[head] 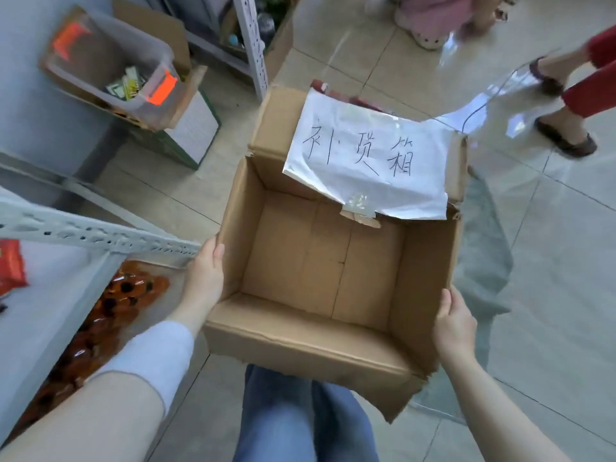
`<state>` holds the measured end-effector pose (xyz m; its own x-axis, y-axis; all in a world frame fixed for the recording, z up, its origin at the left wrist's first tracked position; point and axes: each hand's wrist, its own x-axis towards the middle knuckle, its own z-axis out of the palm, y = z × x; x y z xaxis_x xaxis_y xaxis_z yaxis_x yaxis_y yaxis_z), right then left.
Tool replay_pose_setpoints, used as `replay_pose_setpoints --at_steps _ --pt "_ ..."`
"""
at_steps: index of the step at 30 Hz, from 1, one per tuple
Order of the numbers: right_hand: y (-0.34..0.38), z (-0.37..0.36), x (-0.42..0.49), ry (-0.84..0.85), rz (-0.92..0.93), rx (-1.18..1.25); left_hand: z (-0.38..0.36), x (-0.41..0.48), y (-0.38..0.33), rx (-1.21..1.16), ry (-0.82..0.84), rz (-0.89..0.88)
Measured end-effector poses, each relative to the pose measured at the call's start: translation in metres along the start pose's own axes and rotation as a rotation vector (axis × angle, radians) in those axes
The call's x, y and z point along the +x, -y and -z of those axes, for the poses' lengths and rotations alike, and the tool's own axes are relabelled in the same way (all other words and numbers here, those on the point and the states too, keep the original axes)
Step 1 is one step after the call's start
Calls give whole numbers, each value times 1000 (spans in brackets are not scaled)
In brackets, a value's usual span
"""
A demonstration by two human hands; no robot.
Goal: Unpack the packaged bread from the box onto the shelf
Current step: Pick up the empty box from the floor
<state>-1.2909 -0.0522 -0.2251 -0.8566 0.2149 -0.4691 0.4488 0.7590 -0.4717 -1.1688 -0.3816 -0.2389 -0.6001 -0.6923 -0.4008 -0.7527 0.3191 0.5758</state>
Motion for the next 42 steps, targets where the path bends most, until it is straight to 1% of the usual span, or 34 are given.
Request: replay_pose_setpoints --at_steps 4,8,10,15,17,21,28,33,38,42 --pt "0 39 -39 43 104 -47 28 -81 11 -40 -96 125" --pt "9 61 -87 98 231 -97 68 -161 34 -89 -213 163" --pt "18 63 -115 133 295 -132 89 -199 52 -114 -266 199" --pt "41 47 -212 262 482 -211 150 -308 117 -165 -435 358" --pt "44 34 -257 313 566 -258 173 -357 151 -181 -501 416" --pt "40 -4 -356 422 760 -337 207 -457 226 -220 -649 596" --pt "24 -89 -540 636 1136 -539 233 -630 348 -343 -889 923" --pt "8 -156 -682 818 1310 -672 230 -745 405 -485 -1101 1107" --pt "-36 -209 -830 997 1619 -784 210 -845 448 -573 -1350 1345" --pt "-91 -243 -942 1128 1856 -842 195 -918 480 -637 -1517 1482"
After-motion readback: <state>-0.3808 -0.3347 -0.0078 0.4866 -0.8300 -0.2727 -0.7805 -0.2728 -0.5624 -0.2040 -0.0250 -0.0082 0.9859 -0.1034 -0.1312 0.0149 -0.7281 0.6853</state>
